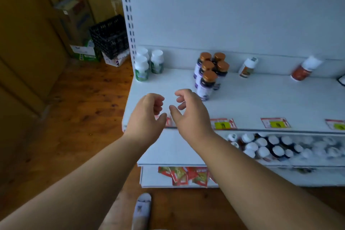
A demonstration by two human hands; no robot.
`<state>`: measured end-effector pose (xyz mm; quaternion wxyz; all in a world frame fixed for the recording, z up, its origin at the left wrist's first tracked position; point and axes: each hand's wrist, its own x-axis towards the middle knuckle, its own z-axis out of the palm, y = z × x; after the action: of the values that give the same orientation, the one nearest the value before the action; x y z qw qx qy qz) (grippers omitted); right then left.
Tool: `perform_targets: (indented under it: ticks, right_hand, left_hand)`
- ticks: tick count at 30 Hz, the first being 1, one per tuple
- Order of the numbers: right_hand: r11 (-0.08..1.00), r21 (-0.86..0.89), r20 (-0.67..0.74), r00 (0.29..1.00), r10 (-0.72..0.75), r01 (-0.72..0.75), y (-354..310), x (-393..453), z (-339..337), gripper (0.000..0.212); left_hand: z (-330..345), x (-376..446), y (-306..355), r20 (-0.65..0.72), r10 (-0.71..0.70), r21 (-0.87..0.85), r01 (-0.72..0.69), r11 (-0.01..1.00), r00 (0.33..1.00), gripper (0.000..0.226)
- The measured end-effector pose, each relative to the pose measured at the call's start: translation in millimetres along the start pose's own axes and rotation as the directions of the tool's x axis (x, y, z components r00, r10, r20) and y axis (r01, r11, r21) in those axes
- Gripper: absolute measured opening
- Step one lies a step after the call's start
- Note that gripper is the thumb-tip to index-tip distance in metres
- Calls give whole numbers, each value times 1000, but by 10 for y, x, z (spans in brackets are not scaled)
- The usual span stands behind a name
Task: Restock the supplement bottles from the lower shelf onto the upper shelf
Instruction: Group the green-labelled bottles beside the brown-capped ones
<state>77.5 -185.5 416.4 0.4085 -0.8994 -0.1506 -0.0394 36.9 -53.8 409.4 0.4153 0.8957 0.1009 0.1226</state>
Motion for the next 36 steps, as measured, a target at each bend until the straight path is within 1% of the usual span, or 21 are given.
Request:
perform_targets:
  ticks: [3, 7, 10, 14, 17, 20, 22, 25, 26, 29, 30, 32, 34, 36]
  right_hand:
    - [1000, 17, 0, 1000, -6, 6, 340, -434, -365, 35]
    - [999, 24, -6, 1000, 26, -26, 767, -965, -779, 34]
    - [995, 25, 1, 996, 92, -92, 1099, -1272, -921, 33]
    - [978, -44, 49, 977, 206, -204, 1635, -1515, -907, 34]
    - [942, -62, 56, 941, 334, -330, 2118, -1550, -748, 36]
    - [923, -113, 74, 923, 378, -369, 2600, -1556, -513, 36]
    - [905, -144, 93, 905, 416, -401, 2886, -1542, -389, 36]
    - [886, -148, 133, 879, 457, -439, 3267, -1437, -163, 37]
    - [893, -149, 156, 882, 445, -424, 3387, -1371, -71, 38]
    - [922, -162, 246, 890, 384, -353, 3750, -1104, 223, 40]
    - [922, -158, 268, 884, 384, -353, 3861, -1005, 314, 40]
    - [912, -143, 300, 861, 411, -385, 4052, -839, 501, 40]
    - [885, -121, 320, 826, 464, -450, 4210, -735, 674, 40]
    - [877, -110, 340, 812, 475, -467, 4351, -659, 855, 41]
  left_hand:
    - [387, -399, 263, 7, -10, -35, 10, 999, 1000, 34]
    - [935, -930, 537, 73, 19, -95, -12, 995, 997, 32]
    - [1298, -1191, 565, 127, 30, -109, -16, 994, 991, 33]
    - [1762, -1303, 355, 228, -52, -92, 75, 993, 972, 36]
    - [2142, -1243, 111, 317, -113, -57, 137, 989, 942, 33]
    - [2512, -1160, -92, 380, -156, -5, 170, 985, 912, 34]
    - [2750, -1088, -183, 398, -205, 26, 213, 977, 894, 36]
    - [3110, -961, -383, 355, -299, 49, 301, 952, 886, 37]
    - [3248, -921, -474, 326, -343, 34, 352, 936, 881, 36]
    - [3683, -824, -768, 265, -505, -35, 532, 846, 821, 37]
    - [3813, -783, -861, 256, -529, -32, 554, 832, 809, 38]
    - [3999, -675, -1061, 222, -545, -28, 564, 825, 809, 39]
    - [4115, -503, -1262, 154, -562, -51, 575, 817, 813, 38]
    - [4200, -313, -1468, 80, -594, -91, 600, 795, 800, 34]
